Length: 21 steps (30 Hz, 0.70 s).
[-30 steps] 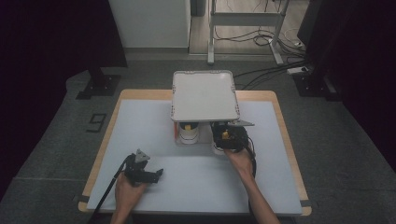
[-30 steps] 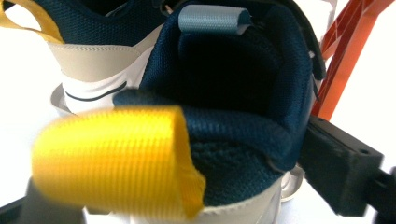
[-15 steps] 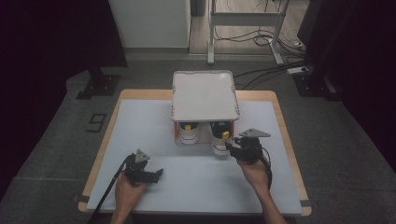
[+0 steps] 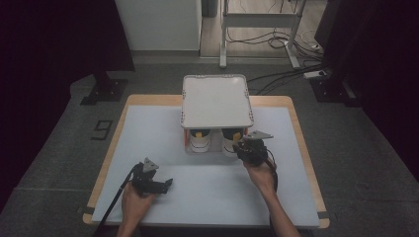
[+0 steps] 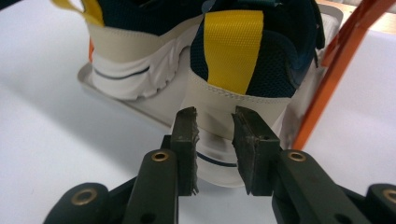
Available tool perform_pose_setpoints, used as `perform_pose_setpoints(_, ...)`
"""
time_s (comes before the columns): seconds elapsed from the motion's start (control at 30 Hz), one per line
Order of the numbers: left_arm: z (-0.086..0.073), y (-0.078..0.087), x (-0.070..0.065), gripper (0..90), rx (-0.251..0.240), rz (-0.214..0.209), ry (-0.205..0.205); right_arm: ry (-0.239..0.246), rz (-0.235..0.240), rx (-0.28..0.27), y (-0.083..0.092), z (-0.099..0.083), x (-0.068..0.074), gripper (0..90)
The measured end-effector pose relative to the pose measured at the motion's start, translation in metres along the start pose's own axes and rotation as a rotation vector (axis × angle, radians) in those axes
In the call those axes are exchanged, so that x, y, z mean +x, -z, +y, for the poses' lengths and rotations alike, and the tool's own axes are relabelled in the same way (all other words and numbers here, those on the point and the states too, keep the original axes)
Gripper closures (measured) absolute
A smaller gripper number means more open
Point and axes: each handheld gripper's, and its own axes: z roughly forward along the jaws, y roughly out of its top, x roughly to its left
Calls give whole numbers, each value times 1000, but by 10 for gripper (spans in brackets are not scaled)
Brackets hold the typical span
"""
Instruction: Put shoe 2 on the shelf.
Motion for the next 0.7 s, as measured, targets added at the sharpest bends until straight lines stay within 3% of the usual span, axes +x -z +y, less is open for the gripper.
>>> perform_pose_setpoints(0.33, 0, 0, 0, 32, 0, -1, 0, -8, -39, -21, -24, 10, -4, 736)
perform_pose_setpoints(0.53, 0, 0, 0, 34, 0, -1, -1, -3, 15, -31, -7, 6, -1, 613)
perform_pose_setpoints(0.7, 0, 0, 0, 37, 0, -1, -3, 29, 56, -5, 11, 1, 0, 491)
